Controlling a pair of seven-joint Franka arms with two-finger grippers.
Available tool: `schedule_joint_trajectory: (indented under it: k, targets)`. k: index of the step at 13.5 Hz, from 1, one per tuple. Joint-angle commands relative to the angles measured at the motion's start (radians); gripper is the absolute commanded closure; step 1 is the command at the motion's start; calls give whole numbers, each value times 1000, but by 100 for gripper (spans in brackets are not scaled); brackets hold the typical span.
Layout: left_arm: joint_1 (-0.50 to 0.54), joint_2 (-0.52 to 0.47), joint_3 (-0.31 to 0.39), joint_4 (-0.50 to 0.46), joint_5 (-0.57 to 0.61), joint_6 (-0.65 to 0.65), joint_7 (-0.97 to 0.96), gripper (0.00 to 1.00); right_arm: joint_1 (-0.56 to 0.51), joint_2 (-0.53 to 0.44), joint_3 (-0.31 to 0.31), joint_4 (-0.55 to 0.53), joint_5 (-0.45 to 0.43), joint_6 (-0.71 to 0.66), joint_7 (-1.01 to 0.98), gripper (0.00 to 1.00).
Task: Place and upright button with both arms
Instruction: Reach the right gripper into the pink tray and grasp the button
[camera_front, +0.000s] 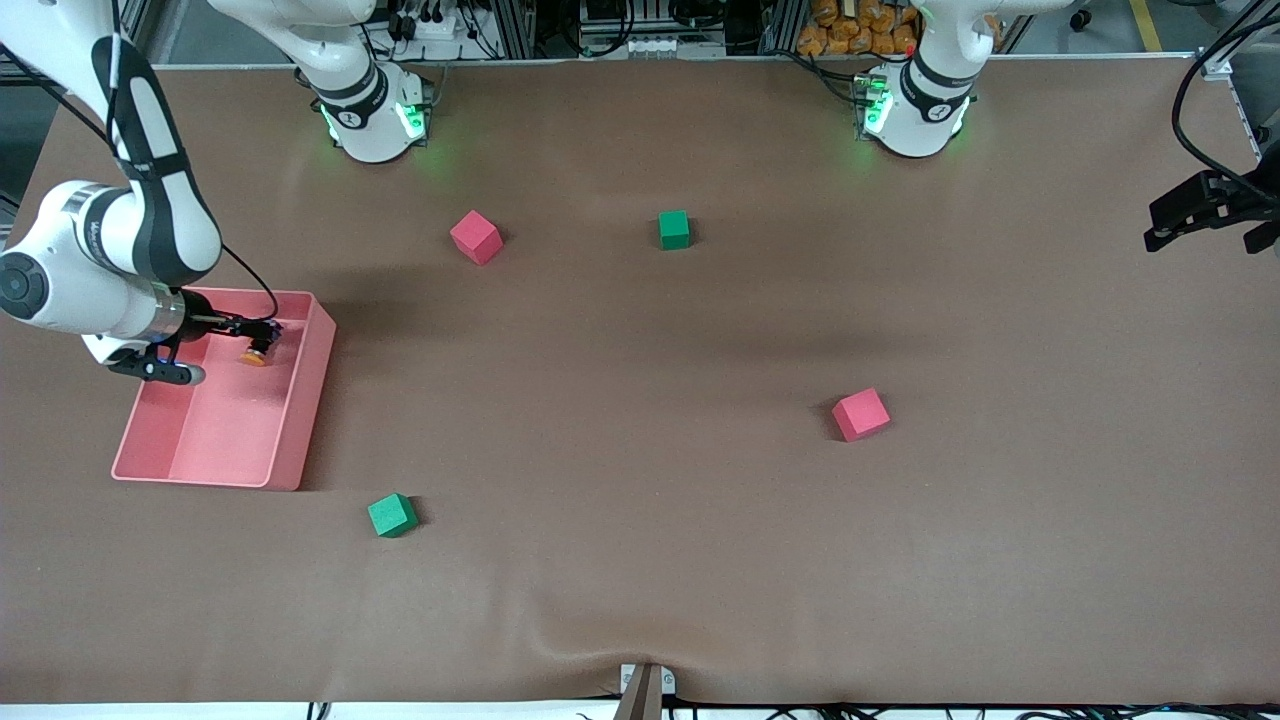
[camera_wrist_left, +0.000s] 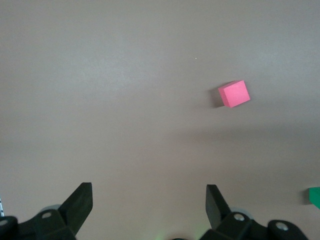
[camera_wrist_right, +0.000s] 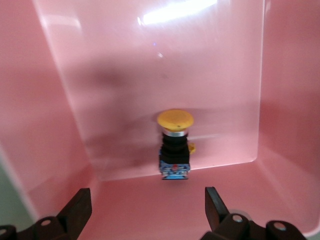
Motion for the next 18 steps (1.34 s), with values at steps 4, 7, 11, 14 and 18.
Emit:
schedule_joint_trajectory:
  k: [4,7,11,14,18]
  targets:
    - [1,10,2,11,-12,-12,25,0,-49,101,13,-3,-16,37,-61,0]
    - [0,10,2,13,-12,-10,25,0,-46,132,14,-2,-16,71,-62,0]
    - [-2,11,2,11,-14,-12,22,0,-43,167,14,3,-16,95,-62,6]
    - [-2,11,0,13,-14,-12,21,0,-43,187,16,4,-12,111,-62,37]
    - [0,11,-1,11,-14,-12,22,0,-43,193,16,4,-7,126,-64,66]
